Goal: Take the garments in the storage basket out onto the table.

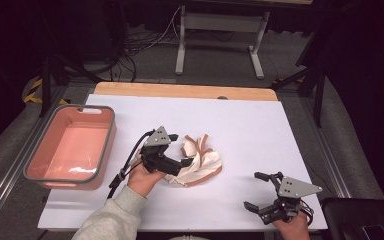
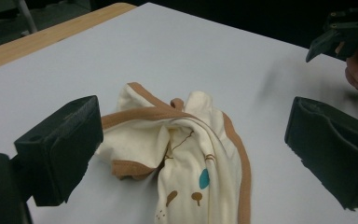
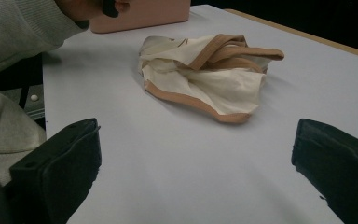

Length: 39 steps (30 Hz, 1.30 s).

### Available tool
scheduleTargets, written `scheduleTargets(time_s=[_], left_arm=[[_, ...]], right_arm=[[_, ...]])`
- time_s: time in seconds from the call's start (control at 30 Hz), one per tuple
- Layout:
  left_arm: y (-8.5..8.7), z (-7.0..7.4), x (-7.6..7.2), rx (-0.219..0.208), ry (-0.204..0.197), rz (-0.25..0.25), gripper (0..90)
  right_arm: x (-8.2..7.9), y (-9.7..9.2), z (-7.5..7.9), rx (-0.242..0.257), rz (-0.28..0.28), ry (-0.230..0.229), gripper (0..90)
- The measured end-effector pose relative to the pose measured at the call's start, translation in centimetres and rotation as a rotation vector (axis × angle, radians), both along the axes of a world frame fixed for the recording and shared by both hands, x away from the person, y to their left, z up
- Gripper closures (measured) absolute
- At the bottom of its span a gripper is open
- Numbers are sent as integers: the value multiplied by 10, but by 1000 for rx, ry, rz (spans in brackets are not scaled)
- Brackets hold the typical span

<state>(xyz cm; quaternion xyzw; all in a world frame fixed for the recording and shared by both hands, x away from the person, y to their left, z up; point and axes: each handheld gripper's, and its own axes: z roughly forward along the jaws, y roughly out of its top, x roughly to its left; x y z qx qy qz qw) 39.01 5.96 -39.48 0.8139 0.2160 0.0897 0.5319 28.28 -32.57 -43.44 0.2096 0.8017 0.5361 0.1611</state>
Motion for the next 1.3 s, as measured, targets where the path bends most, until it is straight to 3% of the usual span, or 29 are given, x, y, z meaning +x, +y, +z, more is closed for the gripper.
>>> scheduleTargets(time_s=[0.43,0.63,0.9,1.17,1.3], left_arm=[[4,11,-8,-30,-15,-11,38],[10,18,-16,6,-46,-16,25],[30,28,-27,-2,-81,-11,21],[50,27,-35,8,-83,-2,13],[60,24,-40,8,-104,3,13]], right_arm=[[0,1,0,0,0,-1,17],[0,1,1,2,-3,0,17],[0,1,1,4,-4,-4,17],[0,0,1,8,-2,-6,15],[-1,0,1,8,-2,-7,15]])
